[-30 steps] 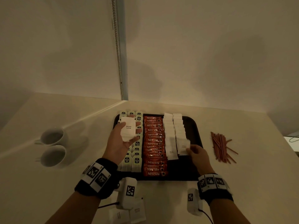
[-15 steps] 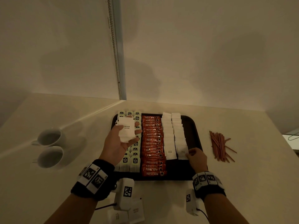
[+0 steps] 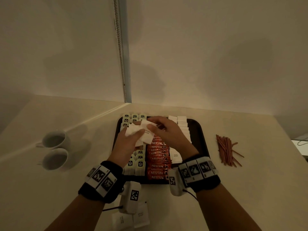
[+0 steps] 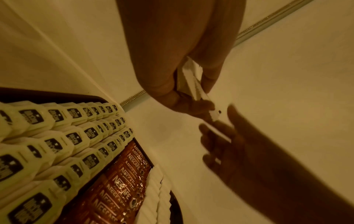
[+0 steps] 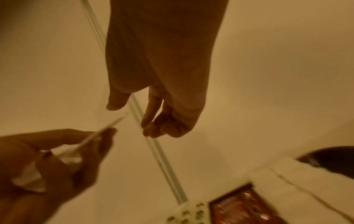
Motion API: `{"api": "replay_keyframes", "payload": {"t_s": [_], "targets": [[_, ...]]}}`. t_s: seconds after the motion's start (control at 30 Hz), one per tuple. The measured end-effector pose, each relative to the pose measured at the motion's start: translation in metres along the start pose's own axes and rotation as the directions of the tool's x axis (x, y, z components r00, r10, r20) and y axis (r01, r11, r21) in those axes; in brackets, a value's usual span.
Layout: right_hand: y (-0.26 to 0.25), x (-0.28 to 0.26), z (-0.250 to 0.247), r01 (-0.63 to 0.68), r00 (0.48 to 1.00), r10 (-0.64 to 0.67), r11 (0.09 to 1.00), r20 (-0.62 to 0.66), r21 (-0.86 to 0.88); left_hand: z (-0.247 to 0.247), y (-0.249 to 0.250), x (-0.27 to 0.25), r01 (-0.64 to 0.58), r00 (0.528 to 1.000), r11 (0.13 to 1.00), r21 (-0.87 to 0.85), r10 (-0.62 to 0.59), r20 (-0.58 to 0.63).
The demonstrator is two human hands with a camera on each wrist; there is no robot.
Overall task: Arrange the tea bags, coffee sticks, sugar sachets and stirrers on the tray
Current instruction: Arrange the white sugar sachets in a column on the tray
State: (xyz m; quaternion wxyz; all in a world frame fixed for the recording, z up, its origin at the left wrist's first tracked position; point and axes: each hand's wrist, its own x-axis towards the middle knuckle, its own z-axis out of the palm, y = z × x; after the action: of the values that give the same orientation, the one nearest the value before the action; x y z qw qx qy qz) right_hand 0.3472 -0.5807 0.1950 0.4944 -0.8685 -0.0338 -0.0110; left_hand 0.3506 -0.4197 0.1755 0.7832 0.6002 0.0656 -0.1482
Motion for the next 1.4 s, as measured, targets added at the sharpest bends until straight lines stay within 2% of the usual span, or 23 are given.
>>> {"api": "replay_keyframes", "payload": {"t_s": [0.1,0.17,0.27,0.33,0.5,0.63,0.7,0.83,1.0,1.1,1.17,1.23,1.3,1.4], "targets": [[-0.006,0.007,0.005,-0.011,1.000,0.011,1.000,-0.021,0.012,-0.005,0.002,-0.002,-0.062,0.998,0.997,0.044,0.062,0.005],[-0.003,0.005,0.006,-0.078,0.994,0.091,0.975,-0.058,0.207,-0.008,0.003,-0.003,-0.077,0.997,0.997,0.003,0.077,0.009],[-0.002,-0.003,0.008,-0.205,0.970,0.242,0.782,0.017,0.588,-0.010,0.005,-0.004,-0.099,0.994,0.995,-0.013,0.099,0.036],[-0.001,-0.010,0.011,-0.281,0.951,0.297,0.709,0.089,0.647,-0.009,0.005,-0.003,-0.110,0.994,0.994,-0.005,0.111,0.025],[0.007,-0.027,0.022,-0.335,0.942,0.274,0.793,0.194,0.509,-0.009,0.010,0.000,-0.177,0.984,0.983,0.039,0.178,-0.010],[0.007,-0.029,0.024,-0.257,0.961,0.272,0.822,0.045,0.509,-0.010,0.011,0.000,-0.210,0.978,0.974,0.087,0.211,-0.004],[0.007,-0.030,0.024,-0.216,0.967,0.253,0.870,-0.026,0.442,-0.009,0.010,0.000,-0.202,0.979,0.976,0.076,0.204,-0.007],[0.002,-0.028,0.022,-0.168,0.975,0.214,0.876,-0.053,0.453,-0.008,0.006,0.000,-0.187,0.982,0.981,0.045,0.188,0.000],[0.003,-0.027,0.016,-0.146,0.976,0.194,0.917,-0.095,0.373,-0.003,0.002,0.000,-0.118,0.993,0.992,-0.054,0.116,-0.030],[0.010,-0.026,0.004,-0.147,0.971,0.202,0.924,-0.124,0.354,-0.003,0.005,0.001,0.000,1.000,0.971,-0.238,0.003,0.011],[0.022,-0.027,-0.007,-0.172,0.959,0.243,0.910,-0.148,0.377,-0.006,0.007,0.002,0.087,0.995,0.913,-0.399,-0.063,0.074],[0.042,-0.030,-0.017,-0.228,0.938,0.296,0.919,-0.182,0.321,-0.009,0.008,0.004,0.116,0.992,0.875,-0.469,-0.080,0.096],[0.068,-0.037,-0.023,-0.314,0.914,0.350,0.931,-0.205,0.188,-0.011,0.007,0.006,0.096,0.995,0.878,-0.469,-0.068,0.077],[0.108,-0.053,-0.025,-0.456,0.857,0.460,0.887,-0.231,0.073,-0.013,0.006,0.007,0.058,0.998,0.904,-0.423,-0.037,0.056]]}}
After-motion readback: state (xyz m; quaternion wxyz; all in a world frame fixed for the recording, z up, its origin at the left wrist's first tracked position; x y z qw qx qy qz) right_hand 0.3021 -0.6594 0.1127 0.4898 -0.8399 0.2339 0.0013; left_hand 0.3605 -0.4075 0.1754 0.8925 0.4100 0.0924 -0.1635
